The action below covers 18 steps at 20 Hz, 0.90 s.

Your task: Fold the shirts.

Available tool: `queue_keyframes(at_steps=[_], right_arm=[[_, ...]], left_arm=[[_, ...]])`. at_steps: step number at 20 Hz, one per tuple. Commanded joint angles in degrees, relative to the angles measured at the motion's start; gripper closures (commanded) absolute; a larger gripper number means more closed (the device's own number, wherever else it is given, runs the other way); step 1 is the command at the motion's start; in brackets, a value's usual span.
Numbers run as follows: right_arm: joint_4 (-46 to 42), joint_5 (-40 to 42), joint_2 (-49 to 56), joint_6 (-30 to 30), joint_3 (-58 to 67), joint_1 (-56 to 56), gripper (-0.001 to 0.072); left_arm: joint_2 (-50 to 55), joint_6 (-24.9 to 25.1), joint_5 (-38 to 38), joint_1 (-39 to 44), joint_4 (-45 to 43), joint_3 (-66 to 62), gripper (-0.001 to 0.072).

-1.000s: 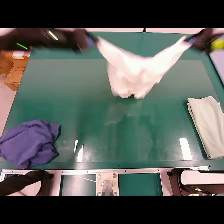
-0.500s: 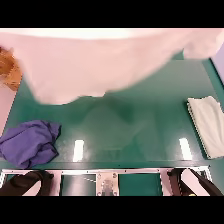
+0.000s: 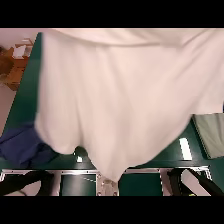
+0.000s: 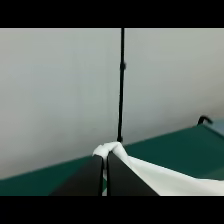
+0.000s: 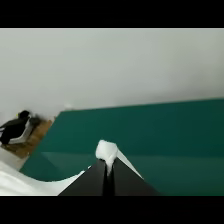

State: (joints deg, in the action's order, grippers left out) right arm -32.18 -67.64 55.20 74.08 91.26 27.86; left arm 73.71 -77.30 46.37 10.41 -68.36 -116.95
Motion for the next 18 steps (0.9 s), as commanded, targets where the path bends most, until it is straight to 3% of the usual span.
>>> queue_keyframes(at_steps=[1, 5, 9, 10, 11, 14, 18], right_arm=[[-8.3, 10.5, 3.8, -1.2, -18.1, -4.8, 0.0694], [-10.1, 17.9, 16.2, -1.3, -29.2, -3.9, 0.0695], [-9.8, 17.7, 30.1, -1.3, -30.6, -3.9, 0.0694], [-9.8, 17.7, 32.2, -1.3, -30.6, -3.8, 0.0694], [-9.8, 17.7, 33.9, -1.3, -30.6, -3.8, 0.0694], [-9.9, 16.9, 34.8, -1.3, -29.5, -3.1, 0.0692], [-9.9, 10.8, 34.8, -1.4, -24.2, -2.1, 0.0692]], left_arm=[[18.1, 1.6, -3.9, -0.1, 5.3, 0.0, 0.0684], [34.4, 10.1, -5.6, 0.4, 24.0, 0.1, 0.0684], [42.9, 10.3, -4.9, 2.9, 25.5, 0.1, 0.0682], [44.0, 10.3, -4.2, 3.4, 25.5, 0.1, 0.0557], [44.5, 9.7, -2.6, 3.4, 25.5, 0.1, 0.0221], [42.4, 3.8, 7.8, -0.2, 25.3, -0.2, 0.0195], [37.3, -6.1, 33.5, -10.2, 24.5, 0.1, 0.0196]])
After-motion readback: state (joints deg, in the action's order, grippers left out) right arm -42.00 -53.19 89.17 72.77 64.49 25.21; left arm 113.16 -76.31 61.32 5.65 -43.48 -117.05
